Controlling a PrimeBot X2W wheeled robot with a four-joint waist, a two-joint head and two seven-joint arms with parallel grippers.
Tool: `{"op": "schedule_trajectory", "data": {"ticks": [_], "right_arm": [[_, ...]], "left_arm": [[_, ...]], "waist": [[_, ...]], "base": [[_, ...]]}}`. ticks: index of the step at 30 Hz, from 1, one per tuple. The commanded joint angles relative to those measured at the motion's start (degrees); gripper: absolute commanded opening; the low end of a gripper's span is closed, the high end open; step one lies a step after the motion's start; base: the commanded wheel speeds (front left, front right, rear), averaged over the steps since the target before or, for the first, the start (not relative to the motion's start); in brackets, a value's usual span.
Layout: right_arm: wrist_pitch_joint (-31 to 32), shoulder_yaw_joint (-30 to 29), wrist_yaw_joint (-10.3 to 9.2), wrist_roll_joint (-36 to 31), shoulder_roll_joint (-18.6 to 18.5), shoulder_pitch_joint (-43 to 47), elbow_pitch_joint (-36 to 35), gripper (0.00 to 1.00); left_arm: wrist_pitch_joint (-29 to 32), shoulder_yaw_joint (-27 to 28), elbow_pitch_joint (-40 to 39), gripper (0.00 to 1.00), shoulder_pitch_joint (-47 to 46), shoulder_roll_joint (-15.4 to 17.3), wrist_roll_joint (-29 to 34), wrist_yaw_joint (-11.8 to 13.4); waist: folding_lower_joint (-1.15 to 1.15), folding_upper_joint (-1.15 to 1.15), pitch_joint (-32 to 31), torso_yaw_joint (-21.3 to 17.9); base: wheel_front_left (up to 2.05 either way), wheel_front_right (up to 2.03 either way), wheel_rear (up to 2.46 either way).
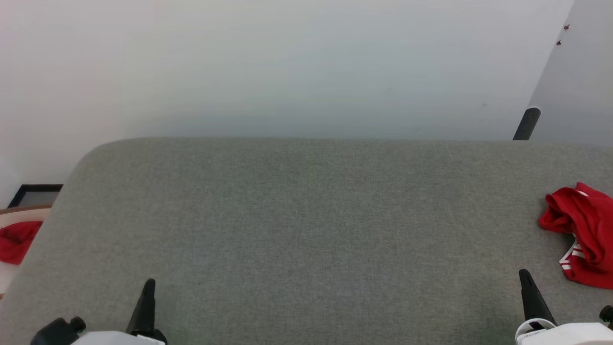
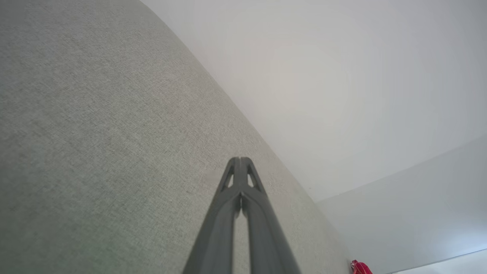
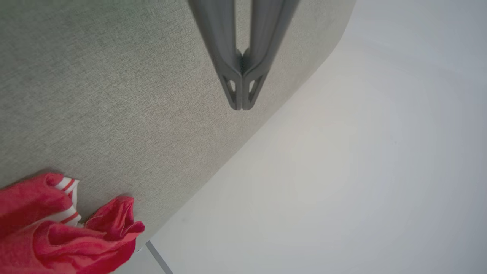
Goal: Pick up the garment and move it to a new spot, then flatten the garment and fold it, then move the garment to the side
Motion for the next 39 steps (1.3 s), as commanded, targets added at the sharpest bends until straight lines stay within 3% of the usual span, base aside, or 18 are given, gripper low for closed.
{"op": "schedule_trajectory", "data": {"ticks": [1,39], "right_arm": [[0.4,-0.3,-0.02,1.6,0.0,-1.4,-0.5,0.00],[5.5,-0.8,-0.03,24.3,0.3,-4.9,0.2,0.00]], "left_arm": [[0.2,0.4,-0.8,0.00,-1.3,0.2,-1.2,-0.2],[5.9,1.9,-1.3,0.00,-4.7,-4.1,-19.0,-0.5]], "waist": [[0.00,0.00,0.1,0.0],[0.00,0.00,1.9,-1.0]], "base": [[0.00,0.00,0.00],[0.00,0.00,0.00]]}}
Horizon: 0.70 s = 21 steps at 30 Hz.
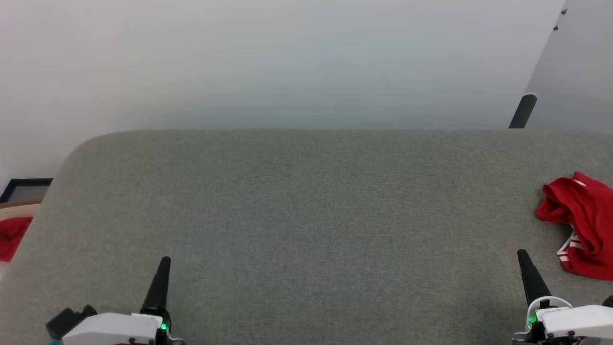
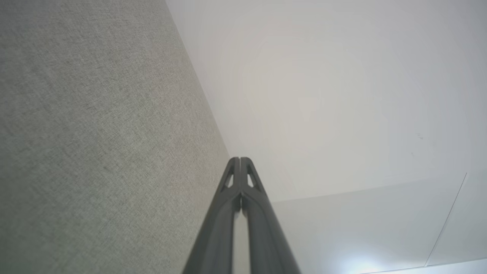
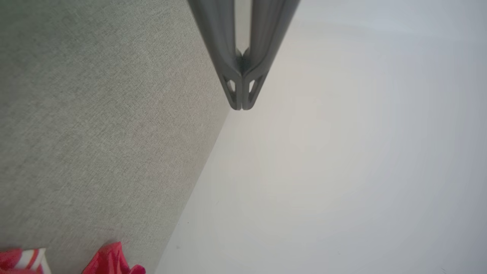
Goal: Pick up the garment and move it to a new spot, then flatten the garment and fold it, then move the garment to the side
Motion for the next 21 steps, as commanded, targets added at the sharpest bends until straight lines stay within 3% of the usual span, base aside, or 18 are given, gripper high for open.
{"op": "schedule_trajectory", "data": {"ticks": [1,21], "right_arm": [[0.3,-0.1,-0.02,1.6,0.1,-1.3,-0.2,0.00],[2.3,-0.4,-0.02,10.3,0.2,-2.5,0.1,0.00]], "left_arm": [[0.4,0.3,-0.5,0.00,-1.1,-0.1,-1.1,-0.4],[2.5,0.9,-0.6,0.00,-2.3,-1.7,-8.0,-0.4]], "waist": [[0.00,0.00,0.1,0.0],[0.00,0.00,1.0,-0.5]], "base": [[0.00,0.00,0.00],[0.00,0.00,0.00]]}}
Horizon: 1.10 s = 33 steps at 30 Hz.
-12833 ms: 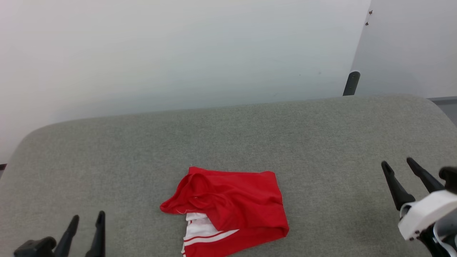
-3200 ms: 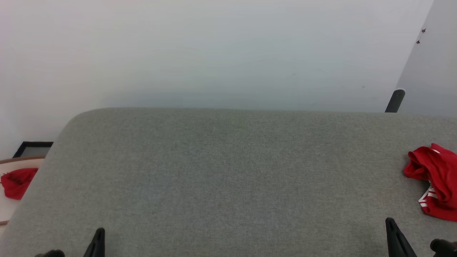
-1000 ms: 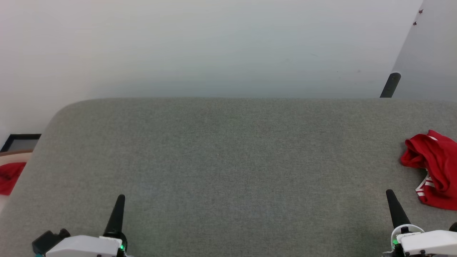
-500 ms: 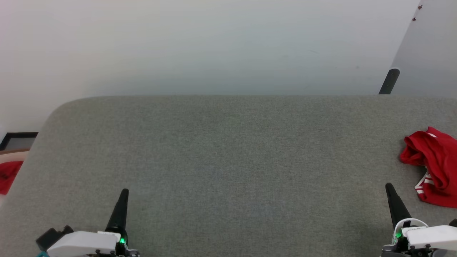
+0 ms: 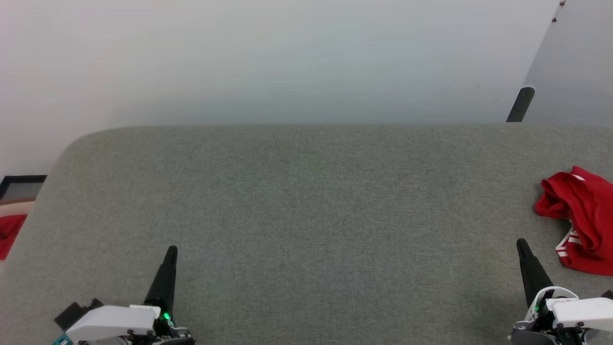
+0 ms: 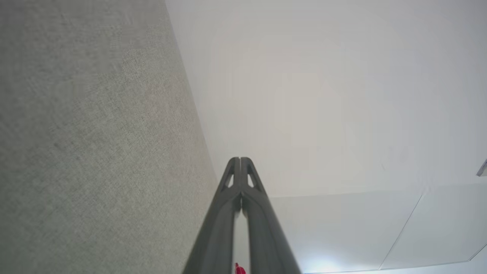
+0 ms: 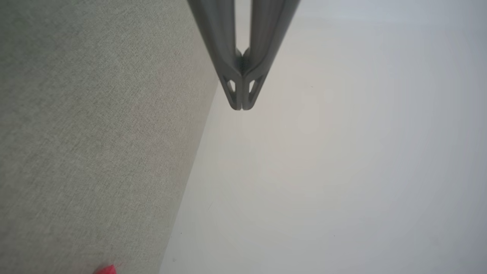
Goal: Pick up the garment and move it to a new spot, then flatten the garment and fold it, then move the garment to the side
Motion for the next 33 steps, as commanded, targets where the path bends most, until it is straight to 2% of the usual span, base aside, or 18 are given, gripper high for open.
{"op": "schedule_trajectory", "data": {"ticks": [1,17,33], "right_arm": [[0.2,-0.1,-0.01,0.9,0.2,-0.7,0.0,0.00],[1.6,-0.3,-0.02,7.3,0.3,-1.8,0.2,0.00],[1.6,-0.2,-0.02,7.1,0.3,-1.4,0.2,0.00]], "left_arm": [[0.2,0.2,-0.3,0.00,-0.9,-0.1,-0.8,-0.3],[1.8,0.7,-0.4,0.00,-1.8,-1.3,-5.8,-0.3],[1.8,0.6,-0.4,0.00,-1.7,-1.2,-5.7,-0.3]], "waist": [[0.00,0.00,0.0,0.0],[0.00,0.00,0.8,-0.4],[0.00,0.00,0.8,-0.4]], "base": [[0.00,0.00,0.00],[0.00,0.00,0.00],[0.00,0.00,0.00]]}}
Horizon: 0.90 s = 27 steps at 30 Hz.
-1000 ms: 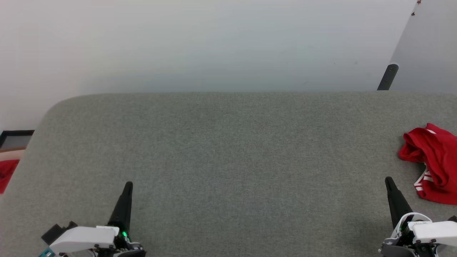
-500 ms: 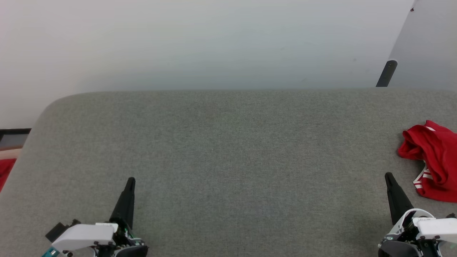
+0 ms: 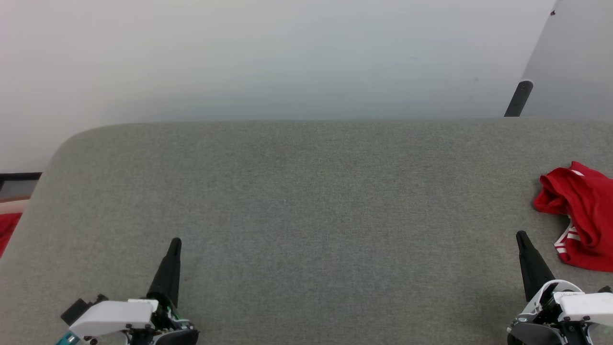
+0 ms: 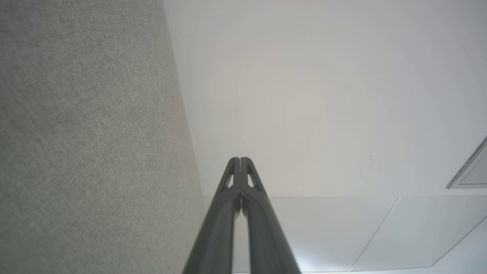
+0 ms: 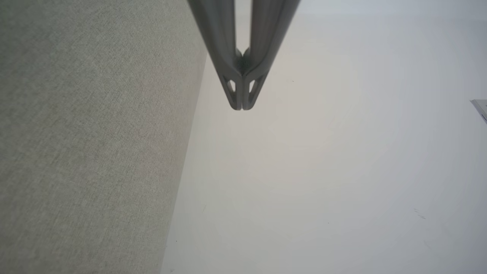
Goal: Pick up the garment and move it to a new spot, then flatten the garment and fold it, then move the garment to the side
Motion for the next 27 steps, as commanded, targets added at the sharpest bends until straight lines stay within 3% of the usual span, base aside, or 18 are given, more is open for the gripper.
{"op": "schedule_trajectory", "data": {"ticks": [1,27], "right_arm": [[0.1,0.0,-0.02,0.2,0.2,-0.2,0.0,0.00],[0.1,0.0,-0.02,0.2,0.2,-0.2,0.0,0.00]], "left_arm": [[0.1,0.1,-0.1,0.00,-0.5,0.0,-0.2,-0.3],[0.1,0.1,-0.1,0.00,-0.5,0.0,-0.2,-0.3]], "waist": [[0.00,0.00,0.0,0.0],[0.00,0.00,0.0,0.0]], "base": [[0.00,0.00,0.00],[0.00,0.00,0.00]]}}
